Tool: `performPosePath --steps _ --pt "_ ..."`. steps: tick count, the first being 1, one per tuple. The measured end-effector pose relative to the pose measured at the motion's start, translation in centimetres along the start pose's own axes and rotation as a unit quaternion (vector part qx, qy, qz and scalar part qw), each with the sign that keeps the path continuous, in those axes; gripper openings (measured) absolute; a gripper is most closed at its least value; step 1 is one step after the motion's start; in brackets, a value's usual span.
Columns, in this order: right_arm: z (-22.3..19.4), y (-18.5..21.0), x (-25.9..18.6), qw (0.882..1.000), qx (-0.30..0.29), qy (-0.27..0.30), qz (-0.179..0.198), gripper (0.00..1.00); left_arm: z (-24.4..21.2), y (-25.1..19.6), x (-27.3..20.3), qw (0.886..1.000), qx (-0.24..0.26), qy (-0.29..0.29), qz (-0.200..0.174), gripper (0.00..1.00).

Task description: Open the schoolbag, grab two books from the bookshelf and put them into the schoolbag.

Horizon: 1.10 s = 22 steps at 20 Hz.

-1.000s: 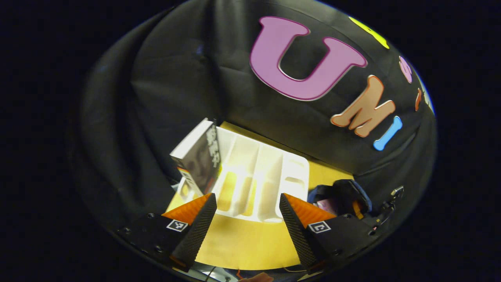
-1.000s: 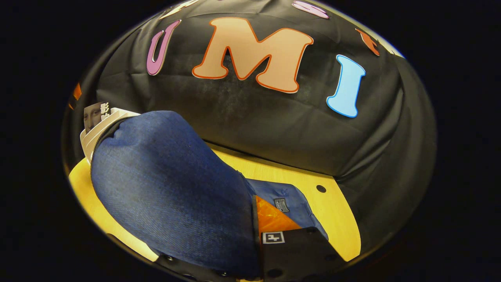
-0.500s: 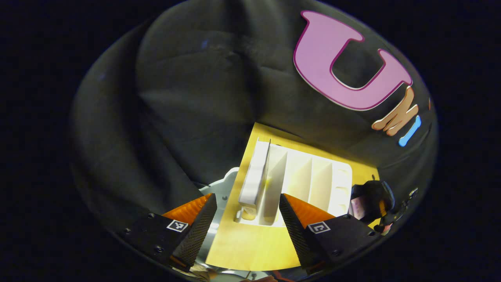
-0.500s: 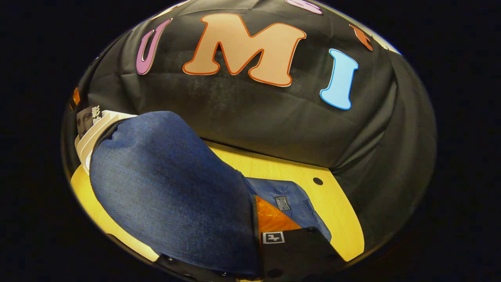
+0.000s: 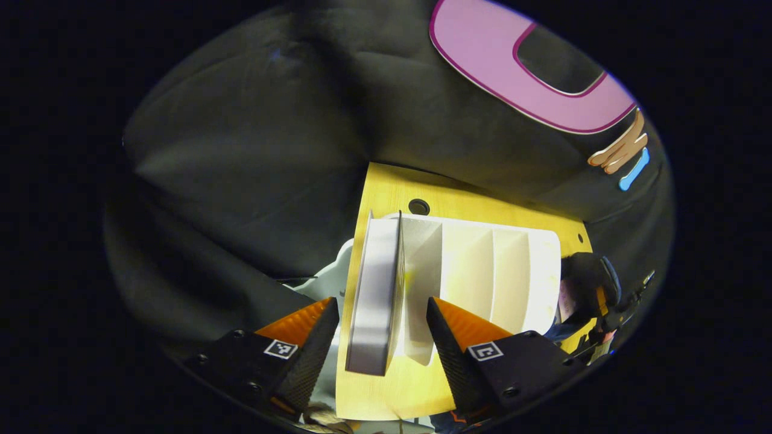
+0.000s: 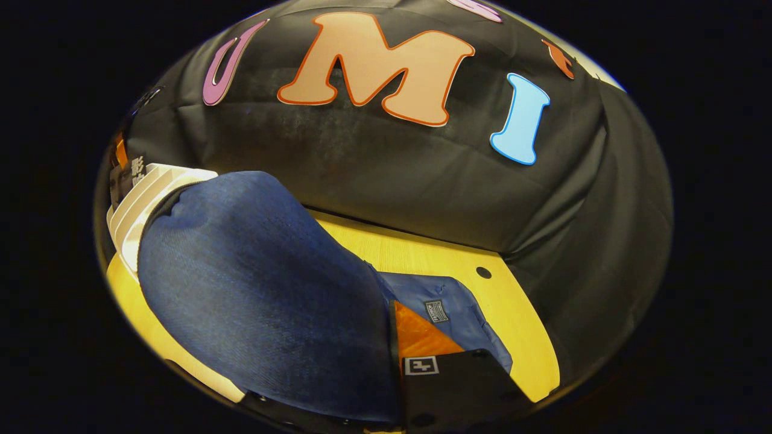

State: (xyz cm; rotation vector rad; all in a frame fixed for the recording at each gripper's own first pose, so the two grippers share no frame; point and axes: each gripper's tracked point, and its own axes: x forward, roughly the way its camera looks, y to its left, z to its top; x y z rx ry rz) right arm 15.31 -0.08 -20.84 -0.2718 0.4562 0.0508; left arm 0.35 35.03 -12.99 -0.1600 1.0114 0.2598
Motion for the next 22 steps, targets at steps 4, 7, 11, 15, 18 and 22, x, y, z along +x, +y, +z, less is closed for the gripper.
performPosePath --steps 4,7,11,15,18,22 --pt "0.0 0.1 0.2 1.000 0.003 0.002 -0.002 0.08 0.3 -0.1 1.9 1.000 0.005 0.027 0.007 0.72" --pt "-0.1 0.1 0.3 1.000 0.001 0.003 -0.002 0.08 -0.1 -1.6 2.8 0.999 0.008 0.050 0.001 0.59" --pt "-0.3 0.2 0.4 1.000 -0.003 0.003 -0.002 0.08 -1.0 -2.4 4.2 0.997 0.007 0.081 0.006 0.34" --pt "-0.3 0.1 0.4 1.000 -0.007 0.000 -0.001 0.08 -1.9 -2.3 5.6 0.994 0.009 0.111 0.016 0.40" --pt "-0.4 0.2 0.4 1.000 -0.003 0.000 -0.001 0.08 -2.5 -2.5 6.5 0.991 0.007 0.132 0.022 0.40" --pt "-0.4 0.1 0.3 1.000 -0.006 -0.002 0.000 0.08 -3.2 -2.7 7.3 0.988 0.019 0.152 0.030 0.41"
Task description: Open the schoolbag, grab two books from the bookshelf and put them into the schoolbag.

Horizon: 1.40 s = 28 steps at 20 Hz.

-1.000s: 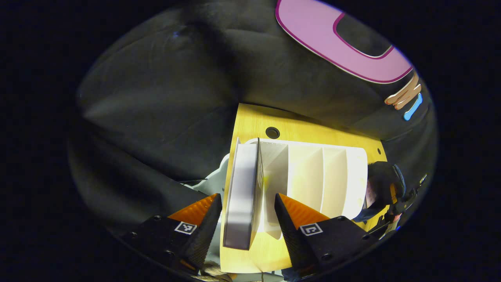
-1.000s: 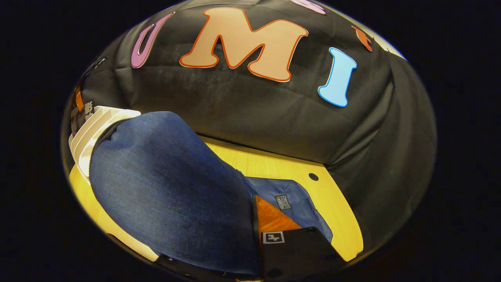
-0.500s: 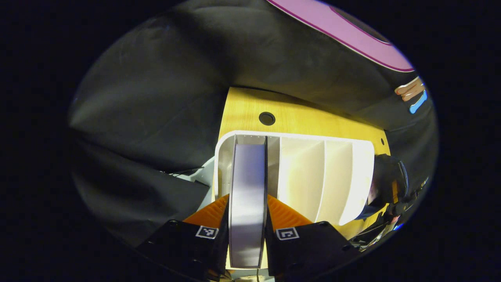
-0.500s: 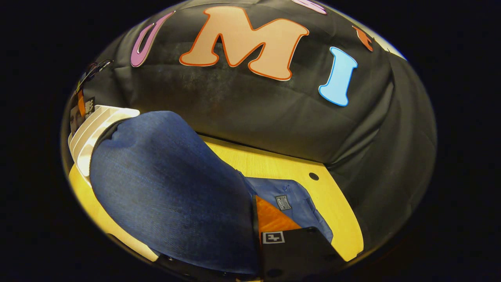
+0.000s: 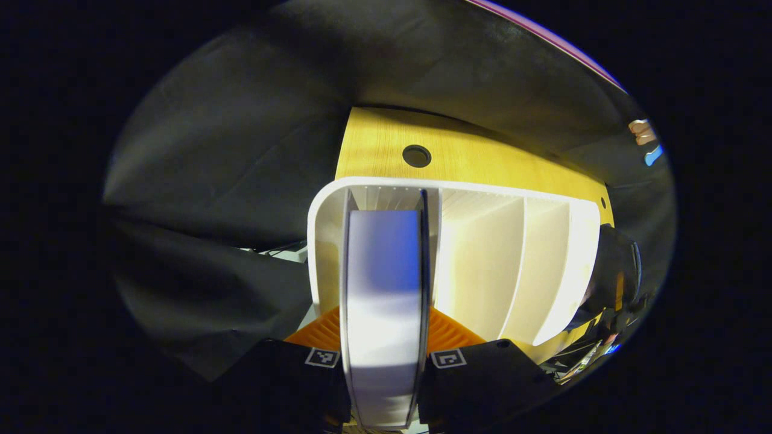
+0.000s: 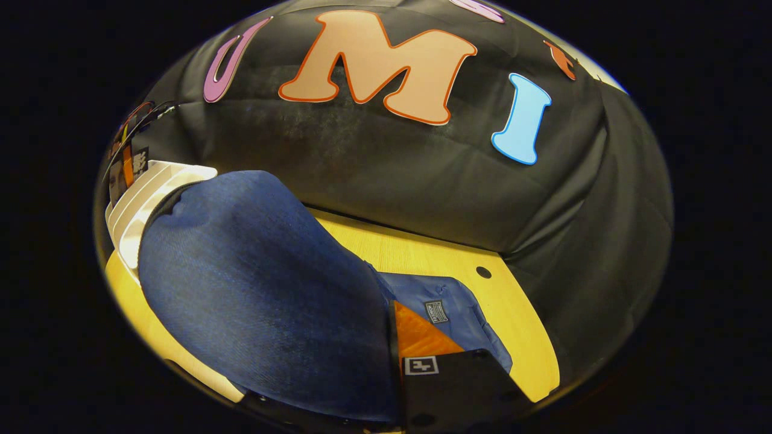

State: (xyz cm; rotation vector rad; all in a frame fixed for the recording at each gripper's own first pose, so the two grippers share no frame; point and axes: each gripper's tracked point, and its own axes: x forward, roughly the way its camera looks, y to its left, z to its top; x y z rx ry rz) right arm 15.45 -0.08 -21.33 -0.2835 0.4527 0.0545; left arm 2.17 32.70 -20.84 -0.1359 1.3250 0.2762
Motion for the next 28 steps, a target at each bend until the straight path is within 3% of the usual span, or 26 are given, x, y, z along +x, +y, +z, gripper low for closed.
performPosePath --steps 10,14,23,28 --pt "-0.2 0.1 -0.4 1.000 -0.008 -0.005 0.002 0.08 -1.8 0.2 -2.2 0.998 -0.055 0.031 0.032 0.40" --pt "-0.1 0.0 -0.5 1.000 -0.011 -0.008 0.009 0.08 -3.8 0.2 -6.2 0.994 -0.092 0.042 0.049 0.40" --pt "-0.1 -0.4 -0.8 0.999 -0.015 -0.016 0.032 0.08 -6.3 -1.7 -18.2 0.992 -0.097 -0.022 0.083 0.40" --pt "0.1 -1.2 -1.2 0.998 -0.006 -0.025 0.049 0.08 -8.0 -5.8 -23.9 0.990 -0.104 -0.068 0.069 0.41"
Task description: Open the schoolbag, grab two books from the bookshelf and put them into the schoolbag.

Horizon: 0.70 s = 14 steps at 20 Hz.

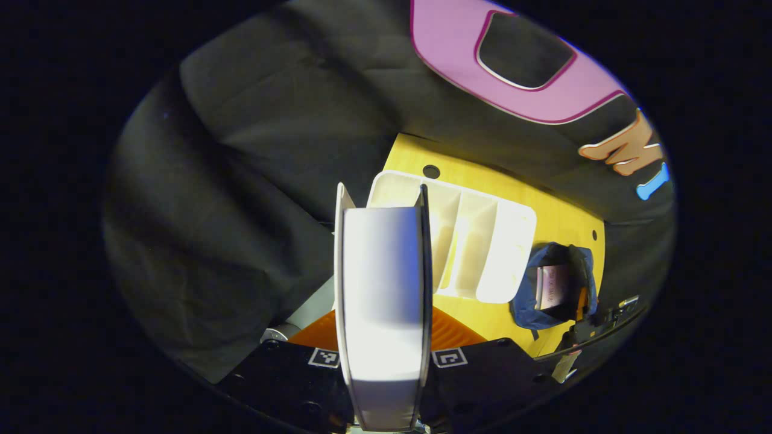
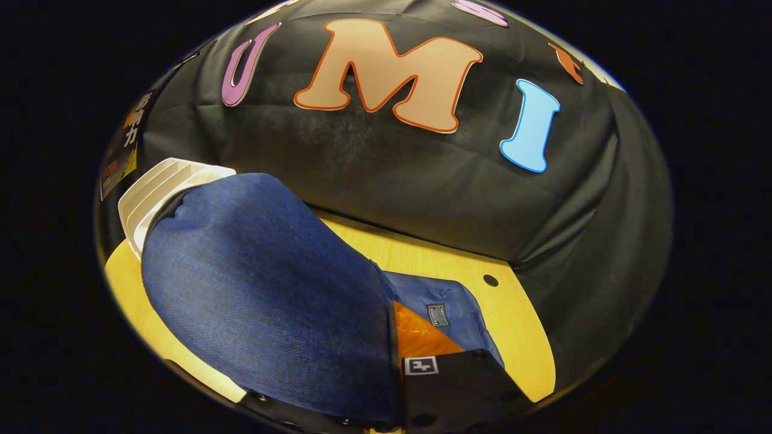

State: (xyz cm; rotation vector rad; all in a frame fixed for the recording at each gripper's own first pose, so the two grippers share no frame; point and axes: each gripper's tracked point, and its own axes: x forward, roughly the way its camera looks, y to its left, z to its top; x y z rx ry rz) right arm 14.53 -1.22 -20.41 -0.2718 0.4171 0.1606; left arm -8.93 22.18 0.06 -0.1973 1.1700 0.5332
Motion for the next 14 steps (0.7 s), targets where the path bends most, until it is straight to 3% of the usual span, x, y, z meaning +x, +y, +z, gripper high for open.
performPosePath --steps 3,9,14 --pt "0.1 -0.6 -0.5 1.000 0.009 -0.006 0.008 0.08 -1.7 -2.8 -2.8 1.000 0.007 -0.017 -0.014 0.40" --pt "-0.4 -1.4 -1.3 1.000 0.020 -0.010 0.021 0.08 -4.1 -10.7 -5.0 0.996 0.023 -0.038 -0.080 0.40" --pt "-0.5 -1.6 -1.5 0.999 0.040 -0.010 0.030 0.08 -6.4 -19.7 -3.9 0.982 0.037 -0.044 -0.180 0.39"
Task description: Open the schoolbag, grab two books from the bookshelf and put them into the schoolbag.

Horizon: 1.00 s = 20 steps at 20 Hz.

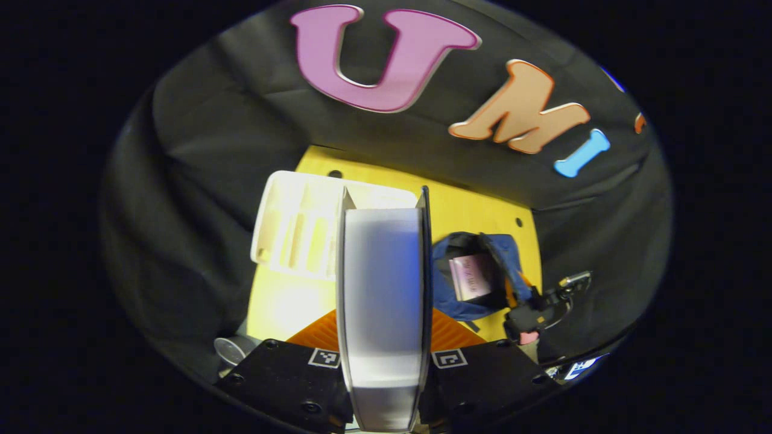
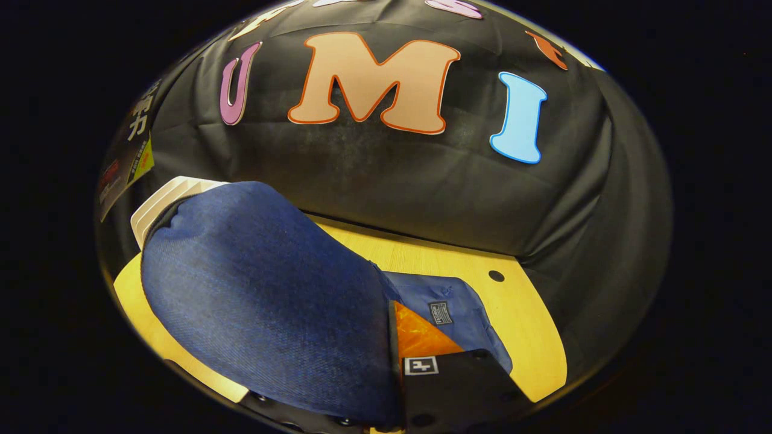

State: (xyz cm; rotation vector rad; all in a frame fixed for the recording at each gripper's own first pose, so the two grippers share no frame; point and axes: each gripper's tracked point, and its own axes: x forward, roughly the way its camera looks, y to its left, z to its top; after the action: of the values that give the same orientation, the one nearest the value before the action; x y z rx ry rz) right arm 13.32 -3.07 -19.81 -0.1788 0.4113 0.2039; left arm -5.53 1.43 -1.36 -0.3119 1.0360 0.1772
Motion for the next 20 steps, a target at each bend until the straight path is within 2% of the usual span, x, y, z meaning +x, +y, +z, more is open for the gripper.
performPosePath --steps 2,7,12,15,17,20 --pt "0.1 -0.1 -0.1 1.000 0.013 0.001 0.006 0.08 -0.8 -3.2 2.2 0.999 0.007 0.004 -0.043 0.39" --pt "0.0 -0.5 -0.4 0.999 0.044 0.003 0.015 0.08 -2.6 -8.0 9.2 0.992 0.003 0.021 -0.121 0.39" --pt "0.2 -0.7 -0.8 0.997 0.068 0.007 0.017 0.08 -4.6 -11.1 15.9 0.983 -0.049 0.025 -0.174 0.39" --pt "0.1 -0.8 -0.9 0.996 0.087 0.011 0.017 0.08 -5.6 -13.4 20.2 0.969 -0.098 0.011 -0.228 0.39" --pt "0.2 -0.9 -1.0 0.996 0.091 0.009 0.017 0.08 -6.0 -14.2 22.9 0.961 -0.126 0.000 -0.246 0.39" --pt "0.1 -0.9 -1.1 0.996 0.091 0.006 0.021 0.08 -6.9 -15.2 26.4 0.956 -0.139 -0.017 -0.258 0.38"
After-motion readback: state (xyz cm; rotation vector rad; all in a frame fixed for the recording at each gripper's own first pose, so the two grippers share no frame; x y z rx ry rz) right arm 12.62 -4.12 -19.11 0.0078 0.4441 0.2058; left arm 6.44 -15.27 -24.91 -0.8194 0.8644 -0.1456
